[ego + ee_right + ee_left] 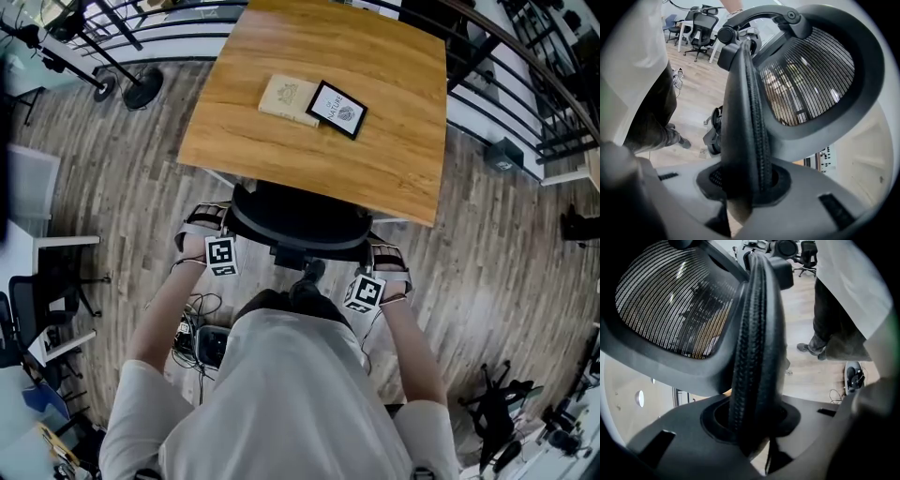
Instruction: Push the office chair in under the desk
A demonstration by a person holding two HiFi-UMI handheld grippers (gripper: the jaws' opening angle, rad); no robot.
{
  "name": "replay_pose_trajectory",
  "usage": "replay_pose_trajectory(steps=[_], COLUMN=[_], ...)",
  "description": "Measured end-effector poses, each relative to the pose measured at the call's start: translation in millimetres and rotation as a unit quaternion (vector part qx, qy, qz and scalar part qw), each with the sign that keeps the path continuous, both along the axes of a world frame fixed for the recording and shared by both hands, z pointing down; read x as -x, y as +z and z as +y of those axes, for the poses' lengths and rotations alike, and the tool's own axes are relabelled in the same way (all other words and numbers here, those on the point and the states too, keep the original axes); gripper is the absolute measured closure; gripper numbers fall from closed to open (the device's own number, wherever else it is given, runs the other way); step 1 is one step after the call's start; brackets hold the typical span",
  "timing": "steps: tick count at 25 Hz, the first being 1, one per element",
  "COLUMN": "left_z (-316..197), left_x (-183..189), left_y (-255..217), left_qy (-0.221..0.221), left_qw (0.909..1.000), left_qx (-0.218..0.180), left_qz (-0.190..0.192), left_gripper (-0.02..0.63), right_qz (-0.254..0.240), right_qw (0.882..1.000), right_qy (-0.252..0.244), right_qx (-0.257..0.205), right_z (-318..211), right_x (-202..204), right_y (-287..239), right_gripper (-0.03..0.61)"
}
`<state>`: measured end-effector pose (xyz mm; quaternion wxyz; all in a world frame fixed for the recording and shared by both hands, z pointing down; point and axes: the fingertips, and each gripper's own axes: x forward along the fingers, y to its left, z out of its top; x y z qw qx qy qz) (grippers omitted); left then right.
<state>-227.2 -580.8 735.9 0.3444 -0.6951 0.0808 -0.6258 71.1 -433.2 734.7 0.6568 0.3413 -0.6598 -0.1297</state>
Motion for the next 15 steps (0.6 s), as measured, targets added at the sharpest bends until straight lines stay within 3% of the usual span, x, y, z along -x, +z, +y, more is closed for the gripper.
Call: replay_pose_trajectory(steps=[15], left_z=[-10.5], left_x=[4.2], left_y=[2.0], left_qy=[0.017], left_qw=[0.9998], left_qx=[0.005], left_qz=[-0.009], left_gripper=[0.515], right_qz=[0.015], right_qw=[1.0], right_qy=[0.002], right_qx=[0.016], right_z=[-3.0], right_x=[4.5], right_y=[2.7], right_gripper=[0.505])
